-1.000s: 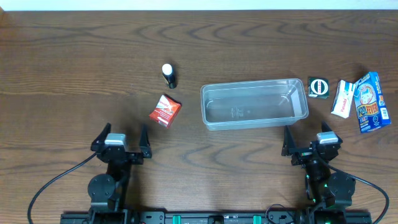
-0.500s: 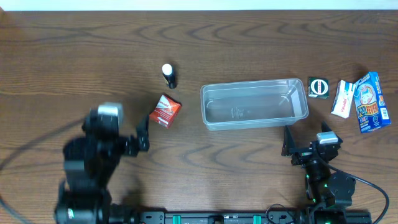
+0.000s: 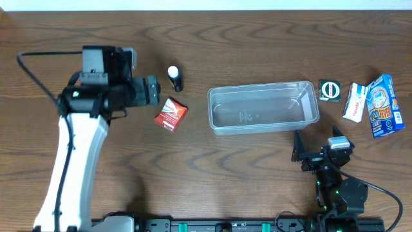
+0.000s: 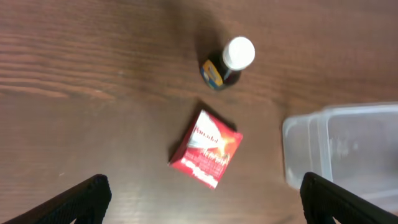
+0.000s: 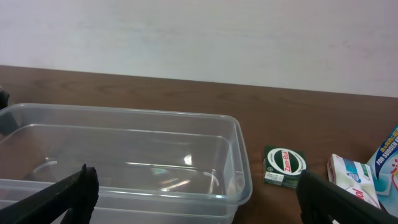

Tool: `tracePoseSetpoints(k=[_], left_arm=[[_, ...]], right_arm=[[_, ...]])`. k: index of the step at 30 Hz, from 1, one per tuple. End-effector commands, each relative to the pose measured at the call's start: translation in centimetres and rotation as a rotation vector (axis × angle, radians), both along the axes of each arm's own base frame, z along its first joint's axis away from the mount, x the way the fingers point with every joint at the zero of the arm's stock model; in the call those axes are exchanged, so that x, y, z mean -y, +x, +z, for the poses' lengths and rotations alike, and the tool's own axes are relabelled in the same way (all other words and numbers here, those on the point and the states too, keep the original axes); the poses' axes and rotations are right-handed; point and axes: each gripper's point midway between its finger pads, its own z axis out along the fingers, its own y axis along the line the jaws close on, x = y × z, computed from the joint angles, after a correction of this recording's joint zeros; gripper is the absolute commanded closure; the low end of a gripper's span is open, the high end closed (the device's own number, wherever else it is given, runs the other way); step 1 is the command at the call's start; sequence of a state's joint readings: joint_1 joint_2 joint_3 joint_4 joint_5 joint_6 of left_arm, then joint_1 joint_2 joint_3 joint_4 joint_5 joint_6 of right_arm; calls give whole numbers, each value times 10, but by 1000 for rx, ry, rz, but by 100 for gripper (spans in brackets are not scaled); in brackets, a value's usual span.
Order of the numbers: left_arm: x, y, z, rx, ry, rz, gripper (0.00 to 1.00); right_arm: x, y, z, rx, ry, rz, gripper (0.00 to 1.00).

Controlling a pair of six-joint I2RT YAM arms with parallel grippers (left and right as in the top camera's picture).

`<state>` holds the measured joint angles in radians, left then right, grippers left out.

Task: Pack container
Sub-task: 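Move the left gripper up over the dark medicine bottle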

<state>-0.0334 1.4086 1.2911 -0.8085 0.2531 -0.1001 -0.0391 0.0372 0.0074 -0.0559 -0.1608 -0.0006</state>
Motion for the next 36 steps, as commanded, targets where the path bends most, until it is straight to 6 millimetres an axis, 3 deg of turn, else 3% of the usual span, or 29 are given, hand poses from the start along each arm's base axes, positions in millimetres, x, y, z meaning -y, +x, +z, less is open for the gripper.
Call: tracePoseSetpoints(k=[1, 6, 12, 21, 28, 36], left_arm=[[3, 13, 1, 2, -57, 49, 2], [5, 32, 6, 45, -120, 124, 2], [21, 46, 21, 106, -207, 169, 2], [35, 44, 17, 162, 12, 303, 2], [42, 50, -2, 144, 81, 359, 2], [50, 86, -20, 113, 107, 354, 2]], right_arm=[[3, 0, -1, -4, 0, -9, 1], [3, 0, -1, -4, 0, -9, 1], [3, 0, -1, -4, 0, -9, 1], [3, 0, -1, -4, 0, -10, 1], [3, 0, -1, -4, 0, -10, 1], [3, 0, -1, -4, 0, -10, 1]])
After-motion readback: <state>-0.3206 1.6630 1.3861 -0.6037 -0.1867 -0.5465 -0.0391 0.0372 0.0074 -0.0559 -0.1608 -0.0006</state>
